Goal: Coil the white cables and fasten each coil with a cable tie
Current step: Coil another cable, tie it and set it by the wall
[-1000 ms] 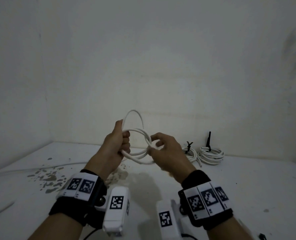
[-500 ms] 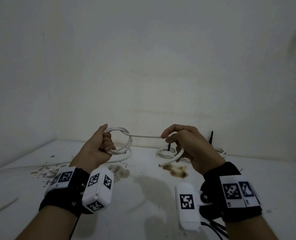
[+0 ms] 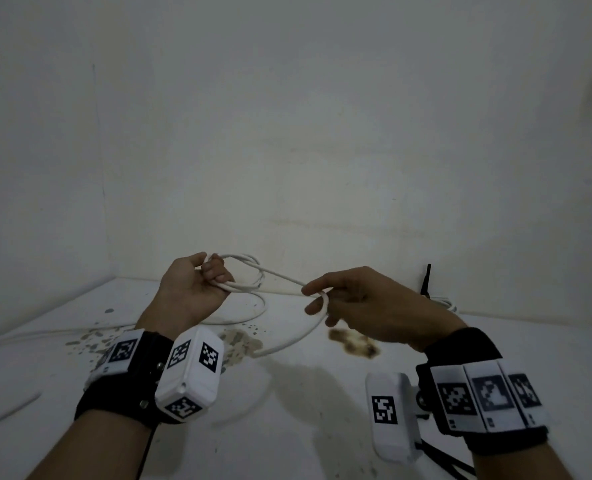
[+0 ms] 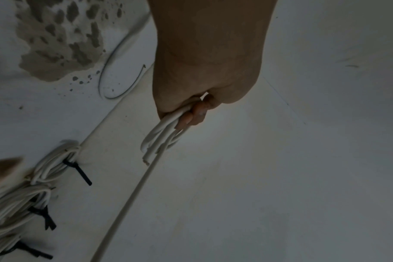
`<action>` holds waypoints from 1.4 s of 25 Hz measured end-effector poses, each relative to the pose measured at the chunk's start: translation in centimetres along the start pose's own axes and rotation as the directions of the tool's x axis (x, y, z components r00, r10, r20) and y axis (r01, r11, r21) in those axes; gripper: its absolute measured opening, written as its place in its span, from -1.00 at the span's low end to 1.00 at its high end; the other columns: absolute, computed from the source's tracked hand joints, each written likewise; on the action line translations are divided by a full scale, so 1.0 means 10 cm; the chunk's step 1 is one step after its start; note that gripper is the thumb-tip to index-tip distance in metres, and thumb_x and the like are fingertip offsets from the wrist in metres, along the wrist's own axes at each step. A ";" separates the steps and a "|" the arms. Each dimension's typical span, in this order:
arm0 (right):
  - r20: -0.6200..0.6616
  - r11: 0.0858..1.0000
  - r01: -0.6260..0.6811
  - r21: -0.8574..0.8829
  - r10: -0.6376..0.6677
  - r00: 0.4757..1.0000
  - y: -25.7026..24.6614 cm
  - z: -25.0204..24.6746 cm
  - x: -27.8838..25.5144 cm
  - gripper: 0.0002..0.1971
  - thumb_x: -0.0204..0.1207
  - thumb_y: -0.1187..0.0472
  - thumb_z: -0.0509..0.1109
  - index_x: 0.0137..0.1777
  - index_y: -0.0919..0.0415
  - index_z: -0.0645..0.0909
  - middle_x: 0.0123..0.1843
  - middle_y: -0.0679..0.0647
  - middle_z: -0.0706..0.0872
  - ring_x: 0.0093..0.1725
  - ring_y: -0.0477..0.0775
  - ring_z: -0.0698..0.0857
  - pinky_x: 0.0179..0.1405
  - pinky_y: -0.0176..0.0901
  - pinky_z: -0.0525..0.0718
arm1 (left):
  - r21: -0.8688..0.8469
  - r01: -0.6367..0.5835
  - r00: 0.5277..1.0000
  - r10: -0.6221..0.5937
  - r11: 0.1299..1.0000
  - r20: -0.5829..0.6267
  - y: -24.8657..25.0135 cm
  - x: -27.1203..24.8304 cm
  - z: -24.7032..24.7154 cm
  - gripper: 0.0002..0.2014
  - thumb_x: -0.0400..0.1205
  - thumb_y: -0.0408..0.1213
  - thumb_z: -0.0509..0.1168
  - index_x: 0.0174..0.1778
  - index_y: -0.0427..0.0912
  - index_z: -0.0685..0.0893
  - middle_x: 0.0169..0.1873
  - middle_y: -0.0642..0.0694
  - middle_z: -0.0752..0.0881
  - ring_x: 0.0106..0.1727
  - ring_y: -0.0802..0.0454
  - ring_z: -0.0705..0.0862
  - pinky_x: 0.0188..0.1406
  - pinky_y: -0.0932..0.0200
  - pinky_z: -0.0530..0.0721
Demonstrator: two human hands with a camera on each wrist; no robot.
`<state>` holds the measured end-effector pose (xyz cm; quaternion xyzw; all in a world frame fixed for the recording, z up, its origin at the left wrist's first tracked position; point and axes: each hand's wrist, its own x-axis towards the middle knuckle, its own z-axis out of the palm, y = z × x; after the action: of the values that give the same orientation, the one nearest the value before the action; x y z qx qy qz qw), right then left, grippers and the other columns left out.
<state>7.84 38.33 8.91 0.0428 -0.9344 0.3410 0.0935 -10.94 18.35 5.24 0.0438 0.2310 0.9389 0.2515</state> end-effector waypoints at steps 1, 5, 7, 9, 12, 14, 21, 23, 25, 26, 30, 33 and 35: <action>-0.015 0.995 0.038 -0.093 -0.039 0.999 0.01 0.00 0.00 -0.76 0.68 0.12 0.35 0.27 -0.11 0.72 0.03 -0.16 0.83 -0.06 -0.08 0.78 0.02 -0.17 0.73 | -0.008 -0.005 1.000 0.005 1.000 0.004 -0.01 -0.01 0.02 -0.68 0.79 -0.27 -0.05 -0.30 -0.15 0.38 -0.59 0.01 0.32 -0.67 0.11 0.28 -0.44 0.29 0.26; -0.095 0.964 0.080 -0.253 -0.107 0.990 -0.02 0.04 0.01 -0.78 0.61 -0.15 0.37 0.15 -0.18 0.77 0.09 -0.17 0.66 -0.04 -0.12 0.68 0.02 -0.20 0.66 | -0.021 -0.016 1.000 0.016 1.000 -0.010 -0.06 -0.06 0.09 -0.66 0.81 -0.29 -0.08 -0.30 -0.15 0.37 -0.59 -0.01 0.35 -0.62 0.12 0.29 -0.38 0.28 0.28; -0.089 0.966 0.089 -0.242 -0.114 0.990 -0.05 0.06 0.00 -0.75 0.61 -0.14 0.38 0.13 -0.10 0.80 0.03 -0.19 0.70 -0.11 -0.19 0.70 -0.08 -0.27 0.67 | -0.023 -0.008 1.000 0.008 1.000 -0.008 -0.09 -0.07 0.12 -0.65 0.81 -0.29 -0.09 -0.32 -0.13 0.34 -0.59 -0.01 0.34 -0.60 0.13 0.27 -0.38 0.29 0.27; -0.078 0.981 0.066 -0.180 -0.082 0.994 -0.09 0.07 -0.02 -0.74 0.60 -0.11 0.42 0.10 0.00 0.82 -0.20 -0.24 0.72 -0.35 -0.33 0.70 -0.45 -0.52 0.57 | -0.013 0.002 1.000 -0.002 1.000 -0.004 -0.13 -0.07 0.15 -0.63 0.81 -0.28 -0.10 -0.35 -0.13 0.32 -0.59 0.00 0.33 -0.64 0.12 0.28 -0.38 0.28 0.26; -0.069 0.989 0.082 -0.120 -0.091 0.993 -0.17 0.13 -0.03 -0.78 0.56 -0.02 0.50 -0.07 0.12 0.84 -0.45 -0.23 0.70 -0.60 -0.35 0.62 -0.66 -0.58 0.41 | 0.037 -0.016 1.000 0.016 0.999 -0.002 -0.22 -0.08 0.22 -0.62 0.81 -0.27 -0.12 -0.36 -0.13 0.31 -0.62 0.00 0.34 -0.70 0.11 0.30 -0.37 0.27 0.26; -0.093 0.990 0.137 -0.040 -0.140 0.986 -0.24 0.22 0.01 -0.78 0.56 0.01 0.52 -0.12 0.17 0.83 -0.39 -0.07 0.80 -0.51 -0.26 0.72 -0.51 -0.48 0.56 | 0.116 -0.010 1.000 0.008 0.993 0.014 -0.33 -0.11 0.30 -0.61 0.82 -0.24 -0.11 -0.36 -0.13 0.32 -0.64 0.01 0.34 -0.69 0.12 0.30 -0.42 0.28 0.32; -0.298 0.795 0.059 0.604 0.156 0.942 -0.21 0.39 0.15 -0.74 0.57 0.23 0.52 -0.08 0.52 0.74 -0.21 0.49 0.80 -0.30 0.30 0.83 -0.18 0.15 0.86 | 0.743 -0.033 0.980 -0.125 0.668 0.156 -0.77 -0.36 0.49 -0.61 0.81 -0.21 0.00 -0.17 -0.28 0.64 -0.58 -0.05 0.62 -0.59 0.12 0.60 -0.59 0.26 0.56; -0.279 0.709 0.041 0.704 0.224 0.934 -0.17 0.36 0.13 -0.69 0.57 0.26 0.51 -0.01 0.61 0.70 -0.15 0.56 0.78 -0.32 0.28 0.78 -0.25 0.04 0.84 | 0.810 -0.069 0.973 -0.142 0.583 0.185 -0.82 -0.40 0.51 -0.67 0.79 -0.20 0.05 -0.07 -0.31 0.65 -0.60 -0.03 0.55 -0.58 0.10 0.52 -0.57 0.23 0.50; -0.279 0.672 0.032 0.740 0.262 0.924 -0.12 0.32 0.13 -0.66 0.55 0.25 0.54 0.02 0.63 0.69 -0.20 0.51 0.78 -0.36 0.24 0.76 -0.33 -0.05 0.83 | 0.857 -0.071 0.970 -0.166 0.510 0.180 -0.87 -0.40 0.51 -0.67 0.79 -0.15 0.07 -0.02 -0.29 0.63 -0.59 -0.05 0.51 -0.57 0.07 0.47 -0.57 0.22 0.43; -0.287 0.679 0.027 0.734 0.274 0.918 -0.10 0.30 0.14 -0.66 0.53 0.23 0.56 0.00 0.61 0.71 -0.24 0.44 0.79 -0.40 0.20 0.76 -0.37 -0.07 0.82 | 0.872 -0.069 0.971 -0.170 0.485 0.171 -0.89 -0.40 0.51 -0.65 0.79 -0.13 0.06 -0.07 -0.28 0.63 -0.58 -0.06 0.51 -0.58 0.07 0.46 -0.59 0.24 0.41; -0.433 0.851 -0.021 0.525 0.288 0.854 -0.04 0.25 0.12 -0.63 0.37 -0.01 0.67 -0.16 0.33 0.76 -0.33 0.16 0.84 -0.49 0.09 0.76 -0.50 -0.13 0.71 | 0.874 -0.088 0.972 -0.150 0.478 0.179 -0.95 -0.43 0.53 -0.58 0.79 -0.04 0.03 -0.12 -0.13 0.74 -0.53 0.02 0.40 -0.58 0.16 0.27 -0.67 0.32 0.24; -0.557 0.922 -0.067 0.380 0.286 0.780 0.05 0.21 0.14 -0.53 0.27 -0.18 0.67 -0.05 0.13 0.63 -0.23 0.10 0.80 -0.30 0.11 0.82 -0.42 -0.01 0.79 | 0.874 -0.077 0.982 -0.117 0.481 0.150 -0.92 -0.44 0.54 -0.51 0.73 0.20 0.07 -0.27 -0.13 0.56 -0.57 0.05 0.29 -0.61 0.14 0.17 -0.66 0.30 0.15; -0.563 0.955 -0.096 0.279 0.244 0.789 0.12 0.13 0.14 -0.63 0.39 -0.15 0.60 0.03 0.02 0.62 -0.19 0.03 0.77 -0.22 0.08 0.80 -0.19 0.11 0.82 | 0.851 -0.063 0.987 -0.095 0.521 0.132 -0.87 -0.43 0.54 -0.48 0.71 0.24 0.08 -0.36 -0.11 0.49 -0.59 0.05 0.26 -0.63 0.12 0.15 -0.67 0.28 0.13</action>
<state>6.08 38.40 7.46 -0.1398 -0.8112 0.4526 0.3429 -2.22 25.07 6.20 0.2352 0.6398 0.6964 0.2244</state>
